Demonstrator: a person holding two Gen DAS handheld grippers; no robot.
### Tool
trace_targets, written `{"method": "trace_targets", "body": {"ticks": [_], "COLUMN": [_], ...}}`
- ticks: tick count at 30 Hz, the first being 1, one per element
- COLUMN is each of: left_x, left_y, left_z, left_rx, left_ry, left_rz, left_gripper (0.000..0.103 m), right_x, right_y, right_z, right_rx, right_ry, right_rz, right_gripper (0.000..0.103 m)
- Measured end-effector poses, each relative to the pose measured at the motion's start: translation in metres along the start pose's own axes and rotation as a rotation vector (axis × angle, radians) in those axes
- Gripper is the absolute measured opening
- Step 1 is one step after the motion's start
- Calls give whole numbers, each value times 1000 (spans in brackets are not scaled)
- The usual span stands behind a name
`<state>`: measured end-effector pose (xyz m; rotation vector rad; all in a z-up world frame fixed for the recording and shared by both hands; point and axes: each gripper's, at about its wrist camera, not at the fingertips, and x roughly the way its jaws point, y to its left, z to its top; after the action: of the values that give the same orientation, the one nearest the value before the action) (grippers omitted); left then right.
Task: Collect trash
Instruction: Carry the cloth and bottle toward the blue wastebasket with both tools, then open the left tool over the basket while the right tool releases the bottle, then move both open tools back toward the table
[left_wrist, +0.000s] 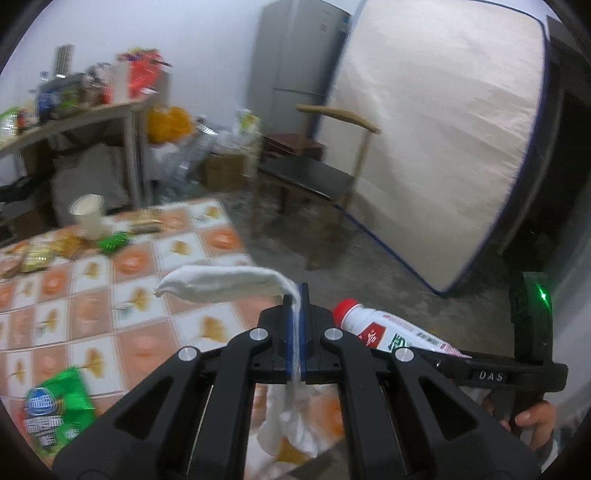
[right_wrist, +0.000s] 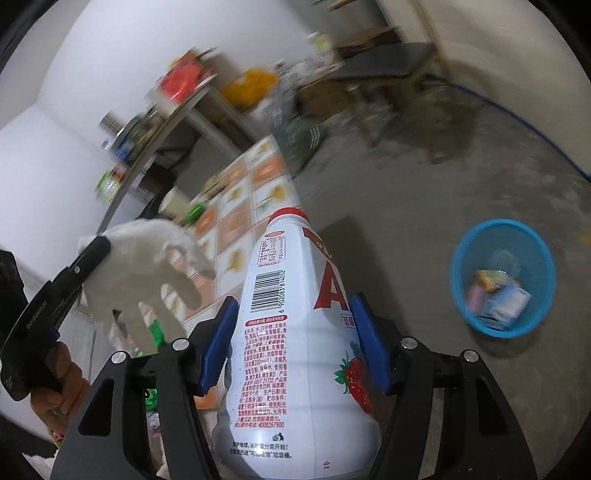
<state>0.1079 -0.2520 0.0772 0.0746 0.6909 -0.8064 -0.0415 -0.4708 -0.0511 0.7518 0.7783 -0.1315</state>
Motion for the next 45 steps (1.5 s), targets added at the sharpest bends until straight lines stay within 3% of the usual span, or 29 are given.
{"method": "trace_targets", "body": {"ticks": [5,11,17,23,25,26,27,29,31,33,36,45], "left_x": [51,121,192,255,282,294,305,314,312,301,276,175], "left_y": [-45,-95,-131,-167,-183,-187,-188,-182,-173,-160,-144,-101], "left_z": [-8,-31,-51,-51,-48,-46,-46,-49,-54,-58,-58,-61], "left_rx": [21,51,91,130,141,140,127,84,30,4,19,18], "left_ry": [131,310,465,529,534,537,524,499,525,517,475,376], "left_rz": [-137,-244,-280,-305,-323,-323,-300,-246,-257,-271,-255,-267], "left_gripper": [1,1,1,1,20,53,70,70,70,70,70,74], "right_x": [-34,-49,-35,-8,6,14,26,41,48,49,44,12], "right_y": [-65,-142,-194,-232,-246,-255,-269,-285,-295,-294,-287,-256], "right_z": [-10,-30,-37,-17,-4,3,8,10,2,-12,-31,-86], "right_rx": [138,315,451,554,567,586,608,636,681,676,641,623], "right_ry": [-58,-69,-60,-77,-87,-88,-84,-60,-44,-53,-53,-44], "right_rz": [-91,-171,-193,-198,-200,-203,-215,-257,-273,-236,-257,-196], "right_gripper": [61,61,61,62,63,63,64,64,64,64,64,64]}}
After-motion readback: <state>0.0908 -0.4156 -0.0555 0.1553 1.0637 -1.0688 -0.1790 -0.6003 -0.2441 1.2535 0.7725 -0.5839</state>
